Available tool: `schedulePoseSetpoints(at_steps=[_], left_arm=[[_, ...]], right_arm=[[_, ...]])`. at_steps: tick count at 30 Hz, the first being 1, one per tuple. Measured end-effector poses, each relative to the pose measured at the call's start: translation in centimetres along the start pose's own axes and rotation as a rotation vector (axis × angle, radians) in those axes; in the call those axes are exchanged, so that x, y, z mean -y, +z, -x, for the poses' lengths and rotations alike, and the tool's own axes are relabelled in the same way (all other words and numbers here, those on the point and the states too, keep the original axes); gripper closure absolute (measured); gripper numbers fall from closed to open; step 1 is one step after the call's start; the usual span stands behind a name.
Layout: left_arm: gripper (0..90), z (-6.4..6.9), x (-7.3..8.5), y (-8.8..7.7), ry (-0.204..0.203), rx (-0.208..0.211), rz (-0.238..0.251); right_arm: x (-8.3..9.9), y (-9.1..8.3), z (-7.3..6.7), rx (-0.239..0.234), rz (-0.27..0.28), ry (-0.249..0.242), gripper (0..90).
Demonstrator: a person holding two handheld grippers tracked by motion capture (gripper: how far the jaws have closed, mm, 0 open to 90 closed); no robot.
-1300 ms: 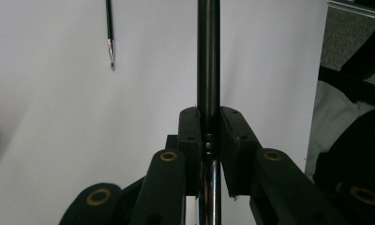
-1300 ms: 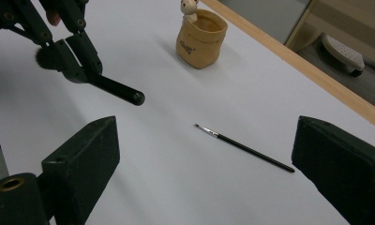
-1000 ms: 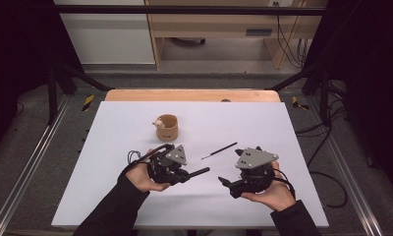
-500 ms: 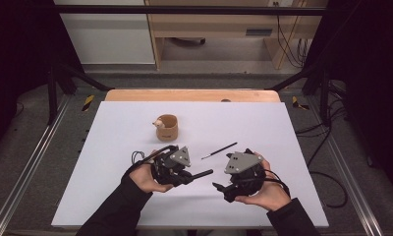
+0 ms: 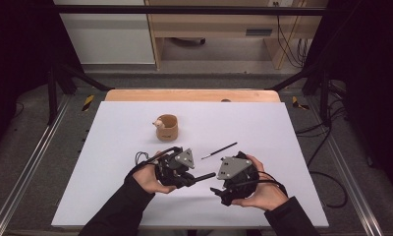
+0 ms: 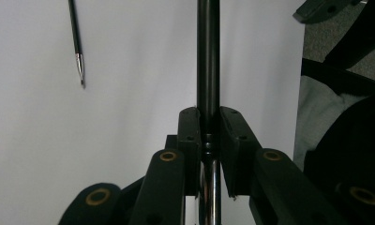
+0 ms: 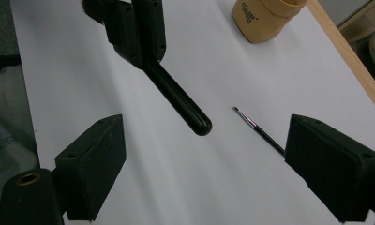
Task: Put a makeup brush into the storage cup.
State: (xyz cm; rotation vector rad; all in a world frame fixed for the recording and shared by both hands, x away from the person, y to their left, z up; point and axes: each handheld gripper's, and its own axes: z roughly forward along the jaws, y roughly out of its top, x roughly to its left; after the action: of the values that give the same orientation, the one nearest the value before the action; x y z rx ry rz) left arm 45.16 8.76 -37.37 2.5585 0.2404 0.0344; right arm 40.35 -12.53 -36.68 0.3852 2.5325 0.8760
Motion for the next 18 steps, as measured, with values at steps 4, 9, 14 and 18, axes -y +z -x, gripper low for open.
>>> schedulePoseSetpoints(at_steps=[4, 9, 14, 18], left_arm=[[78.4, 0.1, -0.3, 0.1, 0.001, 0.007, -0.001], [78.4, 0.1, -0.5, 0.1, -0.001, 0.011, -0.010], [78.4, 0.1, -0.6, 0.2, -0.007, 0.019, -0.022], [78.4, 0.1, -0.8, 0.2, -0.008, 0.022, -0.036]], right_arm=[[-0.2, 0.2, -0.2, 0.000, -0.006, -0.027, 14.3], [-0.3, 0.5, -0.3, -0.009, -0.021, -0.060, 15.7], [-0.6, 0.9, -0.5, -0.025, -0.038, -0.093, 17.4], [-0.8, 1.1, -0.6, -0.024, -0.055, -0.124, 18.8]])
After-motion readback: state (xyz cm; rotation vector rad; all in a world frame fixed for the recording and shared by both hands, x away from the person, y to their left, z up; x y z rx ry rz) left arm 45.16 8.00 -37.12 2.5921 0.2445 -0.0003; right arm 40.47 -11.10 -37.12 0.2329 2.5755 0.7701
